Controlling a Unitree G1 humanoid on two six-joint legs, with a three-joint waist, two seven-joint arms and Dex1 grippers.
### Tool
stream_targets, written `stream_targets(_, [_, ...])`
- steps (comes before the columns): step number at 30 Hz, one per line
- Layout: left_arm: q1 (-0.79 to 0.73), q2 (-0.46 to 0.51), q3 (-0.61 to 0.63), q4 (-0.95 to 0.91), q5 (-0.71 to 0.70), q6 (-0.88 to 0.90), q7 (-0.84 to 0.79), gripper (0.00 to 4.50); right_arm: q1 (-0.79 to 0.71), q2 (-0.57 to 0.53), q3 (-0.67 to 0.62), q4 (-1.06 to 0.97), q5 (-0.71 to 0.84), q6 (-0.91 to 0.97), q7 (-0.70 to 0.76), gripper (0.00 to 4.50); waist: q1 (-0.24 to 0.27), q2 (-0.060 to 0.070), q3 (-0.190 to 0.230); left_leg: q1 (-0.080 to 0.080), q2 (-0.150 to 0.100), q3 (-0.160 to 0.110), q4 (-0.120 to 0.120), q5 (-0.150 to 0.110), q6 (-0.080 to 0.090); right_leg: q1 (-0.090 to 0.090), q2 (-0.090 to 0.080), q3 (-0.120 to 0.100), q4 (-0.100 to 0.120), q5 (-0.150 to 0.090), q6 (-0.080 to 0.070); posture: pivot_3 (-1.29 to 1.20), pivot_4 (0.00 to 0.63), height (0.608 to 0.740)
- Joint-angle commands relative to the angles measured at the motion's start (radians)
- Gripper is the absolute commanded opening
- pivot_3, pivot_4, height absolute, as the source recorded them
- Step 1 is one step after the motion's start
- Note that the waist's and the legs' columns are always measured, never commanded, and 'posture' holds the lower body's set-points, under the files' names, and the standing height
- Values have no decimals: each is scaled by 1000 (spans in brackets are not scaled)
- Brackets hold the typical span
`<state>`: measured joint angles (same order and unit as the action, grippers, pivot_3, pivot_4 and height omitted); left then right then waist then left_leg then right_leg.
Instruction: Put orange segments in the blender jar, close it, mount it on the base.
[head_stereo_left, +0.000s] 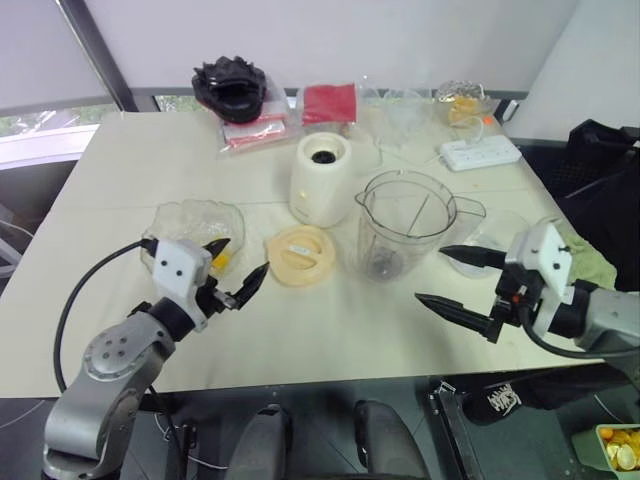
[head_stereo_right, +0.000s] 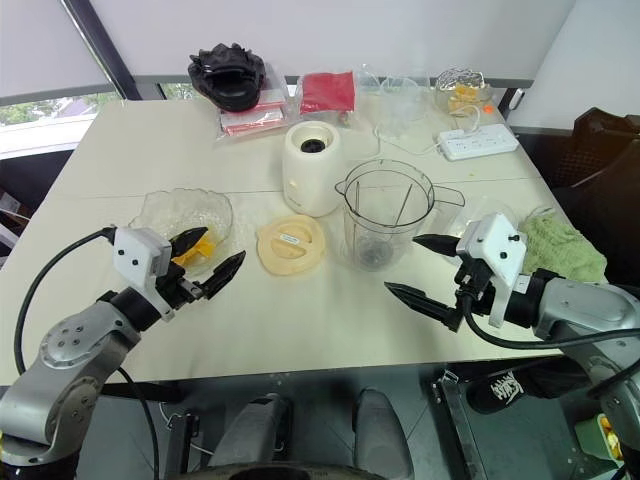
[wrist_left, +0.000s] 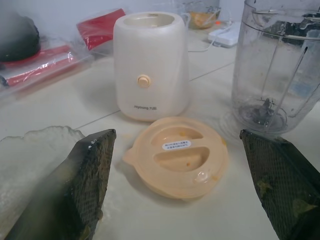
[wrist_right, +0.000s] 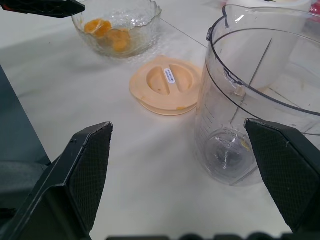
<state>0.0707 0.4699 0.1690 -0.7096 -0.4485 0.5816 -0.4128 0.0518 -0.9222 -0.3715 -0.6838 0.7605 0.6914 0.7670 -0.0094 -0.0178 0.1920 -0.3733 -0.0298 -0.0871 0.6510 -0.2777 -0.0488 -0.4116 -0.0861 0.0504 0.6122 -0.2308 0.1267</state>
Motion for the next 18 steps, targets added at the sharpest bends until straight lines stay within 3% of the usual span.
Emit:
stream_targets(1, [-10,6,-1,-17,-3,-22,-6,4152,-5,-9,-38,-19,6,-15,11,4395,0,0,0,0,0,0,0,0,0,0,0,0,0,0,0,0,150,740])
stream_targets(18, [-27,3,-8,-44,-26,13,10,4152,-18,-1,-14,-13,-4,-17,6,4395,0,0,0,0,0,0,0,0,0,0,0,0,0,0,0,0,150,740])
